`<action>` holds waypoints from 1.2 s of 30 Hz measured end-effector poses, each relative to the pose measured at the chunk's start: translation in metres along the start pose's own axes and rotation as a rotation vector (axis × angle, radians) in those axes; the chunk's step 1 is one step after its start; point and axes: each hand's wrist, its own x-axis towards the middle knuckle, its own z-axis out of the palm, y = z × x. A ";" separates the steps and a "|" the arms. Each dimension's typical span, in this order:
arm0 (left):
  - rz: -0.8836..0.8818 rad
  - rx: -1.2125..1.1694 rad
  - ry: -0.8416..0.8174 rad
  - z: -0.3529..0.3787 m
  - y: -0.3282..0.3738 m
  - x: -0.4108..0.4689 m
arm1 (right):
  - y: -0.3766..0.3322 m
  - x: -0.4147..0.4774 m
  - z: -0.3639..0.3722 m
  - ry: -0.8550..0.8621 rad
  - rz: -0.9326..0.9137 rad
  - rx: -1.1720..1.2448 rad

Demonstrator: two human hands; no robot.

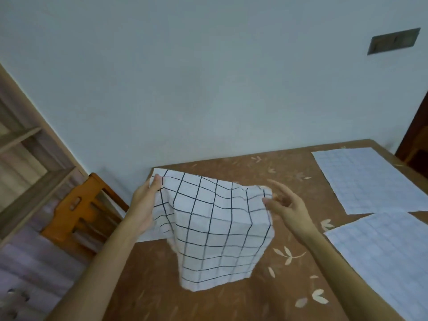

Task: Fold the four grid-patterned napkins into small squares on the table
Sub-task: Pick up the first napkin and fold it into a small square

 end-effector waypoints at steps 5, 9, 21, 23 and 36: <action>0.005 0.129 0.002 -0.005 0.003 -0.007 | -0.020 0.004 -0.001 0.116 0.002 0.189; 0.031 0.138 0.104 -0.014 -0.012 0.000 | -0.001 -0.006 -0.001 -0.145 0.131 0.023; 0.011 0.443 -0.238 -0.026 -0.003 -0.019 | -0.011 0.004 -0.019 -0.059 -0.013 -0.156; 0.074 0.443 -0.227 -0.030 -0.006 -0.018 | -0.017 0.003 -0.021 -0.064 -0.046 -0.188; 0.311 0.960 0.034 -0.028 -0.015 -0.031 | -0.048 0.005 -0.002 0.014 -0.278 -0.617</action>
